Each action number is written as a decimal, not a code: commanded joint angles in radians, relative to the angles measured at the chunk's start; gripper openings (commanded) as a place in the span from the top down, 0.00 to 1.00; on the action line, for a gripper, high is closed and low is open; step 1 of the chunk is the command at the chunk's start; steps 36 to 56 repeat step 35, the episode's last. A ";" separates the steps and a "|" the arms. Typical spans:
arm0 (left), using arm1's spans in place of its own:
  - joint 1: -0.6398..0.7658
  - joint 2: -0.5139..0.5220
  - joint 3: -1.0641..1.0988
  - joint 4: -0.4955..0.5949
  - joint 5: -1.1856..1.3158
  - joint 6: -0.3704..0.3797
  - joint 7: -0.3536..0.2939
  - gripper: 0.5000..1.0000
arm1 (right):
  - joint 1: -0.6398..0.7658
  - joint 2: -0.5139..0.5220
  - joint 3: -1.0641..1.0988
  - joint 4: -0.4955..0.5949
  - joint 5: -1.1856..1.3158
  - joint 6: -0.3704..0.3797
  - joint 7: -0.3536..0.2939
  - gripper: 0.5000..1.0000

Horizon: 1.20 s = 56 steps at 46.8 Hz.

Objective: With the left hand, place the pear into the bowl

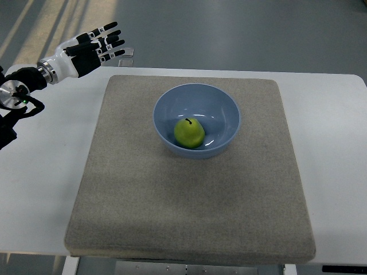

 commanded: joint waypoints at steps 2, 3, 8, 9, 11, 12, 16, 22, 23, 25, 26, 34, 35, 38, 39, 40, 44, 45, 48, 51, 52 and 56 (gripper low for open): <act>0.011 -0.003 -0.001 0.001 0.000 0.000 0.000 0.01 | 0.002 0.000 0.002 -0.001 0.001 0.001 0.000 0.15; 0.014 -0.003 -0.001 0.001 0.000 0.000 0.000 0.01 | 0.002 0.000 0.002 -0.001 0.001 0.001 0.000 0.15; 0.025 -0.012 -0.001 0.001 0.000 0.000 0.000 0.01 | 0.001 0.000 -0.001 -0.001 0.001 0.004 0.000 0.15; 0.028 -0.015 -0.001 -0.001 0.000 0.000 0.000 0.01 | 0.001 0.000 -0.001 -0.001 0.001 0.004 0.000 0.15; 0.034 -0.021 -0.001 -0.001 0.000 0.000 0.000 0.01 | 0.001 0.000 -0.003 -0.001 0.001 0.001 0.000 0.15; 0.037 -0.024 -0.001 -0.002 0.000 0.000 0.000 0.01 | 0.001 0.000 -0.001 -0.001 0.001 -0.001 0.000 0.15; 0.046 -0.038 -0.002 -0.003 0.000 0.000 0.000 0.01 | 0.001 0.000 0.000 -0.001 0.001 -0.004 0.000 0.15; 0.052 -0.040 -0.002 -0.001 0.000 0.000 0.000 0.01 | 0.001 0.000 -0.004 -0.001 -0.005 -0.005 0.005 0.15; 0.052 -0.040 -0.002 -0.001 0.000 0.000 0.000 0.01 | 0.001 0.000 -0.006 -0.001 -0.006 -0.004 0.005 0.15; 0.052 -0.040 -0.002 -0.001 0.000 0.000 0.000 0.01 | 0.001 0.000 -0.007 -0.001 -0.008 -0.004 0.005 0.15; 0.052 -0.040 -0.002 -0.001 0.000 0.000 0.000 0.01 | 0.001 0.000 -0.007 -0.001 -0.008 -0.004 0.005 0.15; 0.052 -0.040 -0.002 -0.001 0.000 0.000 0.000 0.01 | 0.001 0.000 -0.009 0.007 -0.009 -0.002 0.005 0.15; 0.052 -0.041 -0.002 -0.001 0.000 0.000 0.000 0.01 | 0.001 0.000 -0.009 0.009 -0.011 -0.002 0.005 0.15; 0.052 -0.041 -0.002 -0.001 0.000 0.000 0.000 0.01 | 0.001 0.000 -0.009 0.009 -0.011 -0.002 0.005 0.15; 0.052 -0.041 -0.002 -0.001 0.000 0.000 0.000 0.01 | 0.001 0.000 -0.009 0.009 -0.011 -0.002 0.005 0.15; 0.052 -0.041 -0.002 -0.001 0.000 0.000 0.000 0.01 | 0.001 0.000 -0.009 0.009 -0.011 -0.002 0.005 0.15; 0.052 -0.041 -0.002 -0.001 0.000 0.000 0.000 0.01 | 0.001 0.000 -0.009 0.009 -0.011 -0.002 0.005 0.15; 0.052 -0.041 -0.002 -0.001 0.000 0.000 0.000 0.01 | 0.001 0.000 -0.009 0.009 -0.011 -0.002 0.005 0.15; 0.052 -0.041 -0.002 -0.001 0.000 0.000 0.000 0.01 | 0.001 0.000 -0.009 0.009 -0.011 -0.002 0.005 0.15; 0.052 -0.041 -0.002 -0.001 0.000 0.000 0.000 0.01 | 0.001 0.000 -0.009 0.009 -0.011 -0.002 0.005 0.15; 0.052 -0.041 -0.002 -0.001 0.000 0.000 0.000 0.01 | 0.001 0.000 -0.009 0.009 -0.011 -0.002 0.005 0.15; 0.052 -0.041 -0.002 -0.001 0.000 0.000 0.000 0.01 | 0.001 0.000 -0.009 0.009 -0.011 -0.002 0.005 0.15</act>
